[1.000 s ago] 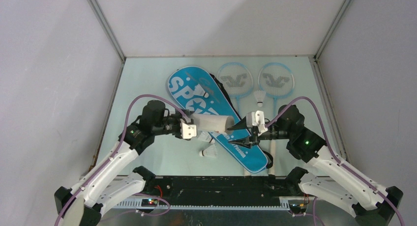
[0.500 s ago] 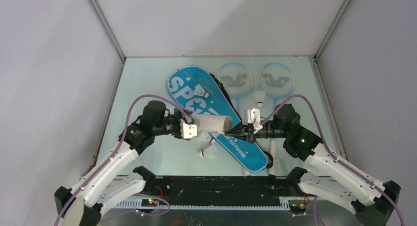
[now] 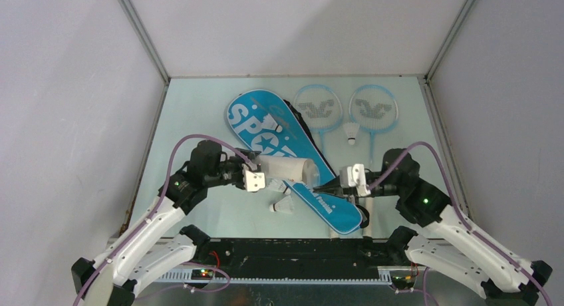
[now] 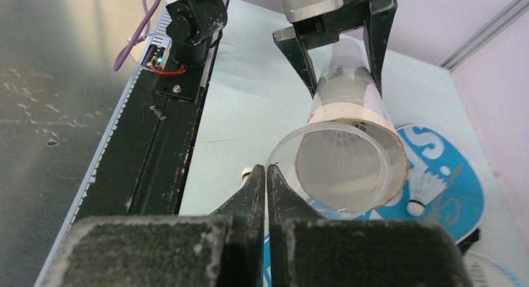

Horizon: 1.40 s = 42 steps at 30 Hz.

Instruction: Pack up the badminton gear

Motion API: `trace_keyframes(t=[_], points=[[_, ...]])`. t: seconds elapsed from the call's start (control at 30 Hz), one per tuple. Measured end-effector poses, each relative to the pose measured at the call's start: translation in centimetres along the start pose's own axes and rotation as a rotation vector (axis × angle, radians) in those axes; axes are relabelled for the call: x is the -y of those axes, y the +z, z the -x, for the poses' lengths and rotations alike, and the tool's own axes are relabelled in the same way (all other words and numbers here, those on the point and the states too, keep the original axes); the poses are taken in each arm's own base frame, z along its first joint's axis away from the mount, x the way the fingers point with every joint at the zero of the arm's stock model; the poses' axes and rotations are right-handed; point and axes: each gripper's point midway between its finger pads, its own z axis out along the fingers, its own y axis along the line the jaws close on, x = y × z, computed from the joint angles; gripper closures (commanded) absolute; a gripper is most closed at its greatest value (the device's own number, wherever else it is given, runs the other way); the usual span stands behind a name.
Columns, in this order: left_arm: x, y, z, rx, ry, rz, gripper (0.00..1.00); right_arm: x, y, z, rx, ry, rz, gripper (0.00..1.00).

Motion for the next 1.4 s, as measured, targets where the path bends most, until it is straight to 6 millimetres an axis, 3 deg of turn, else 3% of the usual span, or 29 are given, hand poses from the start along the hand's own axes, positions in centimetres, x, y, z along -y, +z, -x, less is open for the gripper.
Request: trace_keyframes(t=[0.23,0.33,0.5,0.63,0.77,0.9,0.97,1.03,1.13,1.27,1.4], points=[[0.2,0.2,0.2,0.013,0.017,-0.015,0.71,-1.5,-2.2,1.9,0.04,-0.115,-0.007,1.0],[0.3,0.4,0.0,0.012,0.014,-0.026,0.71,-1.2,-2.4,2.0,0.035,-0.124,-0.034,1.0],[0.0,0.5,0.1,0.015,0.002,-0.012,0.7,2.2,-3.1,1.5,-0.014,-0.082,-0.229,1.0],[-2.2,0.0,1.4,0.063,-0.007,0.109,0.69,6.2,-4.0,0.7,-0.056,-0.007,-0.451,1.0],[-4.6,-1.5,3.3,0.193,-0.061,0.326,0.66,10.5,-5.2,-2.8,-0.141,0.166,-0.669,1.0],[-5.3,-2.9,4.0,0.32,-0.157,0.485,0.66,13.9,-7.4,-8.5,-0.227,0.443,-0.838,1.0],[-5.6,-3.5,3.9,0.364,-0.211,0.55,0.66,14.4,-8.1,-11.4,-0.275,0.566,-0.878,1.0],[-5.7,-4.1,3.5,0.385,-0.278,0.61,0.67,14.0,-7.9,-13.4,-0.313,0.659,-0.87,1.0],[-6.5,-5.3,2.4,0.4,-0.396,0.72,0.67,12.2,-5.4,-14.5,-0.343,0.72,-0.748,1.0],[-7.6,-7.0,1.1,0.406,-0.524,0.86,0.67,7.6,0.2,-14.4,-0.384,0.683,-0.459,1.0],[-8.5,-8.7,-0.1,0.407,-0.611,0.98,0.66,2.4,3.8,-14.8,-0.443,0.58,-0.176,1.0]])
